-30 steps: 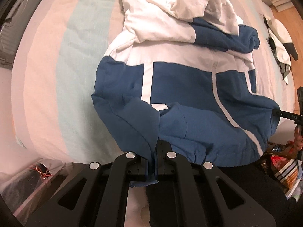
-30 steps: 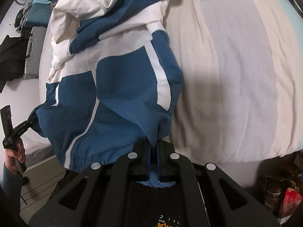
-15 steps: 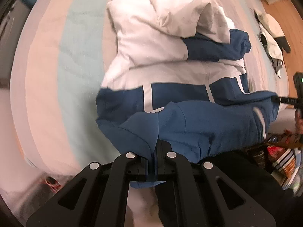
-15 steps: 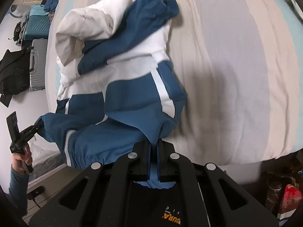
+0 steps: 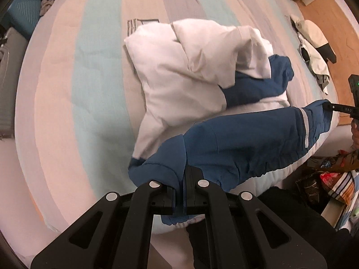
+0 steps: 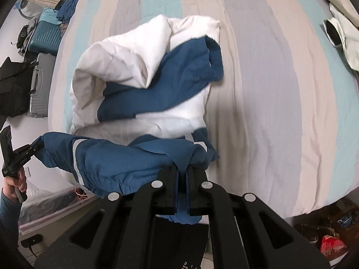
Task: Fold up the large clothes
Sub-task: 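Lower the held hem over the hood and sleeves with both tools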
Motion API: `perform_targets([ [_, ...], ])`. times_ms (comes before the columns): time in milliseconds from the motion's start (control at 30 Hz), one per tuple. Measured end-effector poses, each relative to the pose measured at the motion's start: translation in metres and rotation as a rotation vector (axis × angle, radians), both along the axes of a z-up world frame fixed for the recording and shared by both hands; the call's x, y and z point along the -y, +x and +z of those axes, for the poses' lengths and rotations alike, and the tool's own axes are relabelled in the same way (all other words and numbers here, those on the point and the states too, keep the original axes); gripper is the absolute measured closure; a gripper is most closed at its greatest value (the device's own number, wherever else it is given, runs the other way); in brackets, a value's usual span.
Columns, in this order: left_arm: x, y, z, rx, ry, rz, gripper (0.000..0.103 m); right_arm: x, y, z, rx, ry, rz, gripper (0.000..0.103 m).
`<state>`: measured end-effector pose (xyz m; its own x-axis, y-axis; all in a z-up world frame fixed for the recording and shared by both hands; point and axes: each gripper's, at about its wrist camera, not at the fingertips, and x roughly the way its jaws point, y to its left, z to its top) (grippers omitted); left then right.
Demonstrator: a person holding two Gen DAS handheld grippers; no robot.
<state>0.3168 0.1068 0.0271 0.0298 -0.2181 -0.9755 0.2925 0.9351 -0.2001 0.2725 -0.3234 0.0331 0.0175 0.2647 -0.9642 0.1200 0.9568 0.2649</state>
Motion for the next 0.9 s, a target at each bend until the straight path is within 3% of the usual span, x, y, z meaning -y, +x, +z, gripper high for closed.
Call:
perform_targets([
  [900, 0.005, 0.143, 0.024, 0.17, -0.021, -0.003, 0.101, -0.008, 0.153, 0.031, 0.202, -0.068, -0.01, 0.1],
])
